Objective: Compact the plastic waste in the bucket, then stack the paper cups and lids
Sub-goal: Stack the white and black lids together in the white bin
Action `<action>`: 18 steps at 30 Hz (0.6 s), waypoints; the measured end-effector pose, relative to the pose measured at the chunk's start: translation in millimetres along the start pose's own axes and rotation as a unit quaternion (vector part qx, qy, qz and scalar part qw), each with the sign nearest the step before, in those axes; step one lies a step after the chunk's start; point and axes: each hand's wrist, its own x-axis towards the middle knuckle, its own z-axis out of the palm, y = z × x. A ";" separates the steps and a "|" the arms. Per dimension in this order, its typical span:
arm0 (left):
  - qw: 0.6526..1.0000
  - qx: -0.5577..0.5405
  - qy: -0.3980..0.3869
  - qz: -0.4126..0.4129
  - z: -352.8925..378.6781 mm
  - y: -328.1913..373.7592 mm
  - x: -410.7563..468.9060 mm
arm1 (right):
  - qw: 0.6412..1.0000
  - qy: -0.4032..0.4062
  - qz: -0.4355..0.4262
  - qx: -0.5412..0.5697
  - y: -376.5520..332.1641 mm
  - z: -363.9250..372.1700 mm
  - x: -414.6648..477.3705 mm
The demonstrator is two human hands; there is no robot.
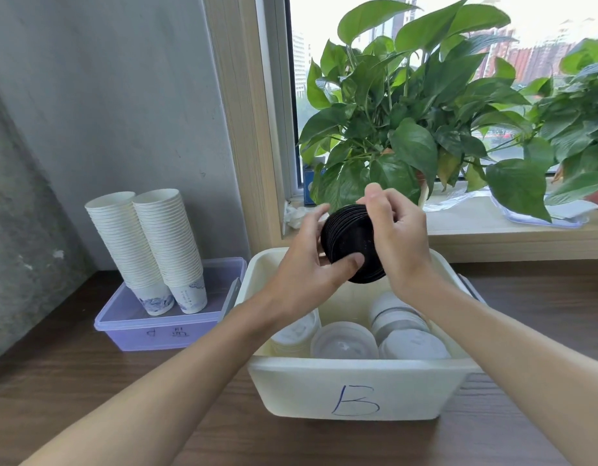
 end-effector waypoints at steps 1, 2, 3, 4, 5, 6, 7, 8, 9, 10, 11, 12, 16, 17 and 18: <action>1.000 -0.003 0.005 0.001 0.2 -0.9 0.9 | 0.999 -0.013 0.022 0.022 0.0 -0.7 0.2; 1.000 0.001 0.015 0.008 -0.5 -1.6 1.9 | 0.998 -0.035 0.029 0.035 0.2 -1.2 -0.7; 1.000 0.004 0.024 0.011 -1.5 -2.3 2.3 | 0.997 -0.065 0.018 0.036 1.5 -2.1 -2.3; 0.999 0.006 0.031 0.010 -2.5 -2.6 2.8 | 0.995 -0.099 0.003 0.022 2.7 -3.2 -3.9; 0.999 0.009 0.035 0.008 -3.1 -3.0 3.5 | 0.992 -0.129 -0.011 -0.002 3.6 -4.1 -4.9; 0.999 0.014 0.036 0.006 -3.6 -3.0 3.8 | 0.989 -0.146 -0.023 -0.024 4.3 -5.0 -5.2; 0.999 0.012 0.035 0.004 -3.6 -3.2 3.7 | 0.988 -0.147 -0.031 -0.040 4.6 -5.5 -4.8; 0.999 0.002 0.035 -0.001 -3.8 -2.6 3.2 | 0.989 -0.134 -0.036 -0.048 4.4 -5.9 -3.8; 0.999 -0.021 0.038 -0.012 -3.5 -1.6 2.7 | 0.991 -0.116 -0.040 -0.051 5.0 -6.1 -2.3; 0.999 -0.035 0.036 -0.018 -3.8 -2.0 2.7 | 0.993 -0.103 -0.040 -0.051 5.2 -6.2 -1.6; 0.999 -0.036 0.034 -0.021 -4.4 -2.2 3.3 | 0.993 -0.100 -0.037 -0.049 6.5 -6.0 -1.0; 0.999 -0.025 0.034 -0.017 -5.0 -2.5 3.6 | 0.993 -0.104 -0.034 -0.049 7.1 -5.6 -1.2; 0.999 -0.010 0.051 0.003 -7.2 -1.7 2.9 | 0.991 -0.113 -0.043 -0.065 10.0 -2.4 -1.1; 0.999 -0.008 0.054 0.006 -7.5 -1.5 2.9 | 0.990 -0.111 -0.052 -0.069 9.7 -1.2 -0.6; 0.998 -0.005 0.055 0.008 -7.5 -1.1 2.9 | 0.989 -0.110 -0.063 -0.072 9.2 -0.3 -0.2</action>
